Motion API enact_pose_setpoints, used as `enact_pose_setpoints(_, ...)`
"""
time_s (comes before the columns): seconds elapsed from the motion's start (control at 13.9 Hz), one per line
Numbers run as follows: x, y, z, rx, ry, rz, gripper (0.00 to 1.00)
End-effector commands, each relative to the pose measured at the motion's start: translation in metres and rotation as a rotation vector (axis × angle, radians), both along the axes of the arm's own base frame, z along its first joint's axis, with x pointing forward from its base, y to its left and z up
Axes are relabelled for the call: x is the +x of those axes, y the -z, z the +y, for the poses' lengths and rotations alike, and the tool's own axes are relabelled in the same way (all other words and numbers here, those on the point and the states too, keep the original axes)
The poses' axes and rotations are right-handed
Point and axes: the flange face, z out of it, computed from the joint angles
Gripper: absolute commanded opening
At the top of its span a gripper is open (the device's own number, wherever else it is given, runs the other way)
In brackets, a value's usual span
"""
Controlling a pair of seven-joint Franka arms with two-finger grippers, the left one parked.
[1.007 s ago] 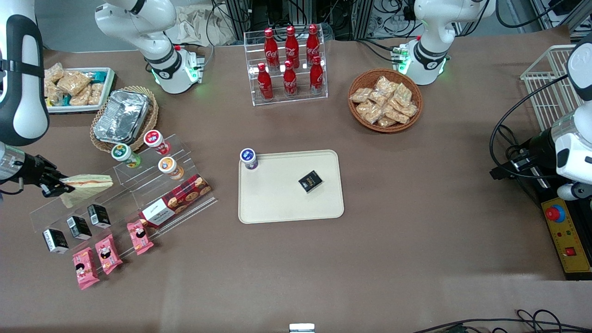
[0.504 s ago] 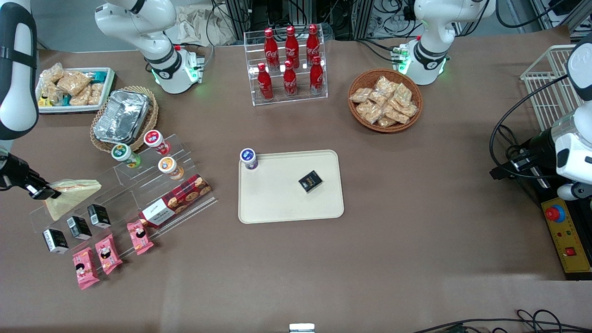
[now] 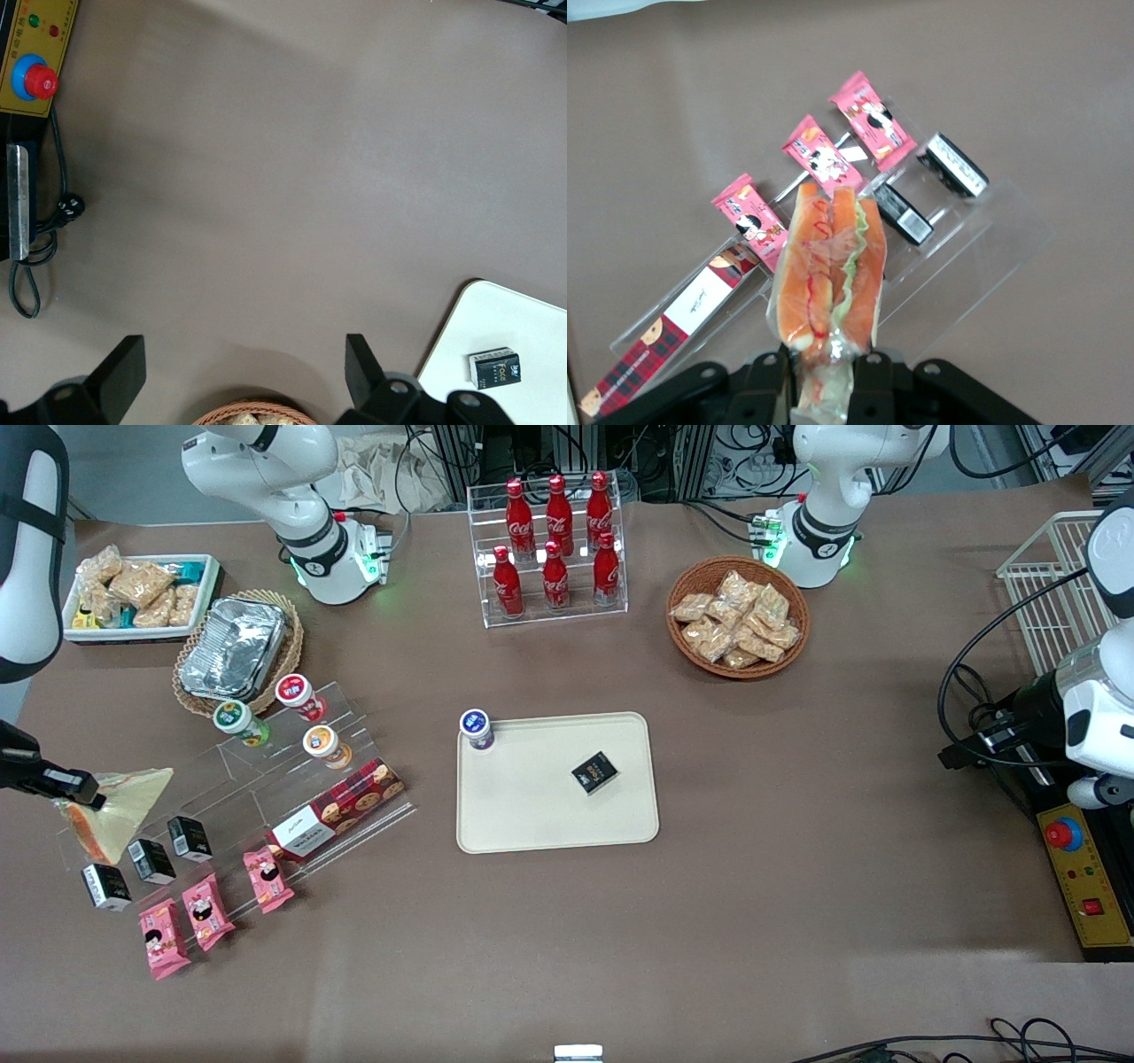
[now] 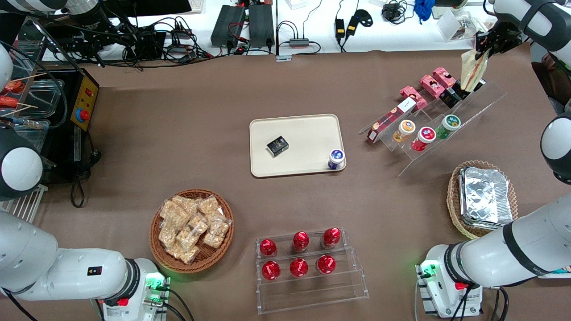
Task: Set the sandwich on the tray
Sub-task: 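Lift the sandwich up out of the acrylic rack with the right gripper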
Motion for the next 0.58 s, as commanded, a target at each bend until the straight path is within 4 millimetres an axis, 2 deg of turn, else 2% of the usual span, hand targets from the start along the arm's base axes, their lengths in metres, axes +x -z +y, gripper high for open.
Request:
enact_pose_setpoints(0.0,0.013,-0.017,0.034,-0.009,-0.101,0.023,0.24)
enact_pose_setpoints(0.14,0.015,-0.028,0.066,0.004,-0.174,0.057,0.24)
enact_pose_setpoints(0.36,0.011,-0.034,0.152,0.007,-0.435,0.068,0.25)
enact_pose_setpoints(0.5,0.008,-0.033,0.197,0.002,-0.557,0.070,0.25)
